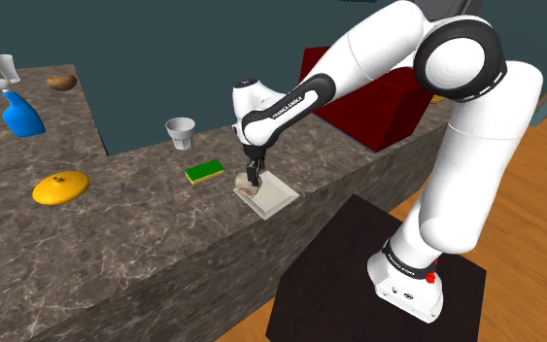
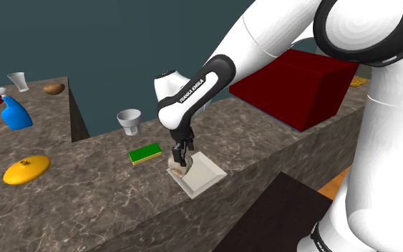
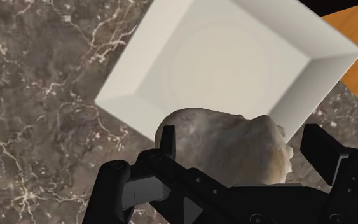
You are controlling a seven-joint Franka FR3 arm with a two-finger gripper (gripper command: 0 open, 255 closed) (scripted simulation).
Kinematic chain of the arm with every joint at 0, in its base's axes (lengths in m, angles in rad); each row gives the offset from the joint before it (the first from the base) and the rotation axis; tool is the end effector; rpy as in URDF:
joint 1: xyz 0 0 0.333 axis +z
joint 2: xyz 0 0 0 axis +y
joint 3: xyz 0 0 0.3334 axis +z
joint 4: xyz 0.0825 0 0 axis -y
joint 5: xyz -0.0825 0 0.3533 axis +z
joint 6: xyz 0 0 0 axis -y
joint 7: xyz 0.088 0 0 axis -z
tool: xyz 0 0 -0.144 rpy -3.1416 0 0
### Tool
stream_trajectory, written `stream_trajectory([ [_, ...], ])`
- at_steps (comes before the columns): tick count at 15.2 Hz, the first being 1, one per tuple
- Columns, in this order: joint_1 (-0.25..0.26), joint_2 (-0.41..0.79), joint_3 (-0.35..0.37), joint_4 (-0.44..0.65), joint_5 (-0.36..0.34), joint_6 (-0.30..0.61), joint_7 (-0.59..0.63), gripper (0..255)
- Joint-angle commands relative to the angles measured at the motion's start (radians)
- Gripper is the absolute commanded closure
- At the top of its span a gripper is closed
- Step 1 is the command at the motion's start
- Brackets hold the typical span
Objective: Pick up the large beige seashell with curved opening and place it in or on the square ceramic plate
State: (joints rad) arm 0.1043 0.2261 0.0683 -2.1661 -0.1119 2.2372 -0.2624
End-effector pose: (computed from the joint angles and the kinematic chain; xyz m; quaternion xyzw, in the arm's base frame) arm 0.5146 0.0829 0.2815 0.9642 0.2516 -0.0782 0.0300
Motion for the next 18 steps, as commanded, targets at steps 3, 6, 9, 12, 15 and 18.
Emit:
stream_trajectory([
  [3,0.0,0.003,-0.001,-0.003,-0.001,0.006,0.0,0],
  [6,0.0,0.003,-0.001,-0.002,-0.001,0.006,0.0,0],
  [9,0.0,0.003,0.0,-0.002,-0.001,0.005,0.001,255],
  [12,0.0,0.003,0.0,-0.003,-0.001,0.006,0.001,255],
  [15,0.0,0.003,0.0,-0.003,-0.001,0.006,0.001,255],
  [18,-0.001,-0.016,0.001,0.003,0.003,-0.018,-0.003,255],
])
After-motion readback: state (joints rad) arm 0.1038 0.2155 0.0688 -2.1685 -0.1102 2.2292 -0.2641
